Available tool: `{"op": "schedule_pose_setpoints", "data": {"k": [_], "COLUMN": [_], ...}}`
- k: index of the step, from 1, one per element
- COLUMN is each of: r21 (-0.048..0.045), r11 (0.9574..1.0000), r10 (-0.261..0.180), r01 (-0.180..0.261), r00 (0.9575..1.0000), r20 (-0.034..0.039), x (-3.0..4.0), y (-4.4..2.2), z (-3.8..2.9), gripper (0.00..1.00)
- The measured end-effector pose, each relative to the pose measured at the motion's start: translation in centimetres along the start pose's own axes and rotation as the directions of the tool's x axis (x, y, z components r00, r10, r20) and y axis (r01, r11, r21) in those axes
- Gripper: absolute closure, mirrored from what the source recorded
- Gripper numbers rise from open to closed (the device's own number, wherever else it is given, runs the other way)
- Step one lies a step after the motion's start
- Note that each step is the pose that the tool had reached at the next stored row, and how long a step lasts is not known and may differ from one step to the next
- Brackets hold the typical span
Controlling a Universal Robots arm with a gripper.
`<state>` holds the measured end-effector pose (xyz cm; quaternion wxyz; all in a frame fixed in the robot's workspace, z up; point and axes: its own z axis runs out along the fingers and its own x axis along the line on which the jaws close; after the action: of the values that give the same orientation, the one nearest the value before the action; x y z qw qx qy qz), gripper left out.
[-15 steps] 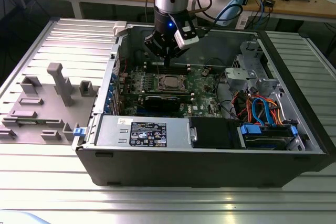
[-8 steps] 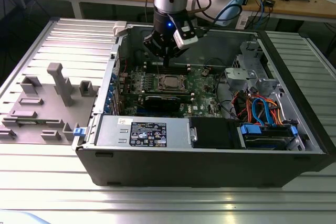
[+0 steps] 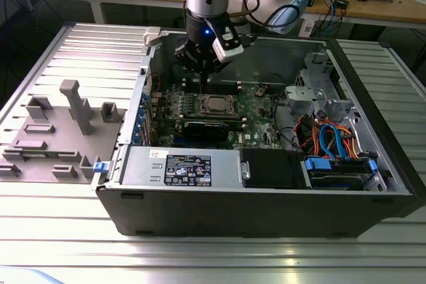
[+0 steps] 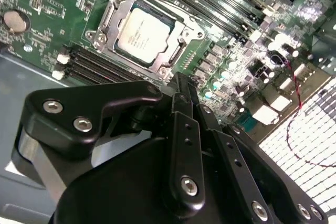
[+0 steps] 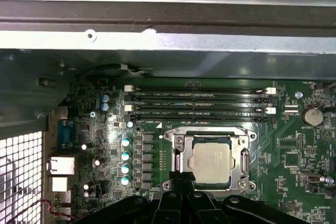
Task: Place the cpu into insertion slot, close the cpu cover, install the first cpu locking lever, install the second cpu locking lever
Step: 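Install the first cpu locking lever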
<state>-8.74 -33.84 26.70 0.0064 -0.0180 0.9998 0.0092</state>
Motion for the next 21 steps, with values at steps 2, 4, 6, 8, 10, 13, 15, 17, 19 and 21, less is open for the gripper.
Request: {"op": "schedule_pose_setpoints", "data": {"k": [2,4,6,8,10,13,15,17,19,21], "r21": [-0.0003,-0.0003,-0.0003,-0.0004,-0.0004,-0.0004,-0.0004,-0.0005,-0.0005,-0.0006], "r11": [0.9999,0.9999,0.9999,0.9999,0.9998,0.9998,0.9997,0.9996,0.9995,0.9993], "r10": [-0.011,-0.012,-0.014,-0.016,-0.019,-0.022,-0.024,-0.028,-0.032,-0.037], "r01": [0.011,0.012,0.014,0.016,0.019,0.022,0.024,0.028,0.032,0.037], "r00": [0.9999,0.9999,0.9999,0.9999,0.9998,0.9998,0.9997,0.9996,0.9995,0.9993], "r20": [0.0,0.0,0.0,-0.0001,-0.0002,-0.0001,-0.0003,-0.0003,-0.0003,-0.0005], "x": [0.15,0.78,1.43,1.91,2.29,2.44,2.46,2.51,2.52,2.51], "y": [0.01,0.03,0.07,0.12,0.27,0.82,1.26,1.8,2.31,3.04], "z": [0.04,0.08,0.08,0.08,0.1,0.13,0.15,0.22,0.29,0.39], "gripper": [0.89,0.89,0.89,0.89,0.89,0.89,0.89,0.89,0.89,0.89]}}
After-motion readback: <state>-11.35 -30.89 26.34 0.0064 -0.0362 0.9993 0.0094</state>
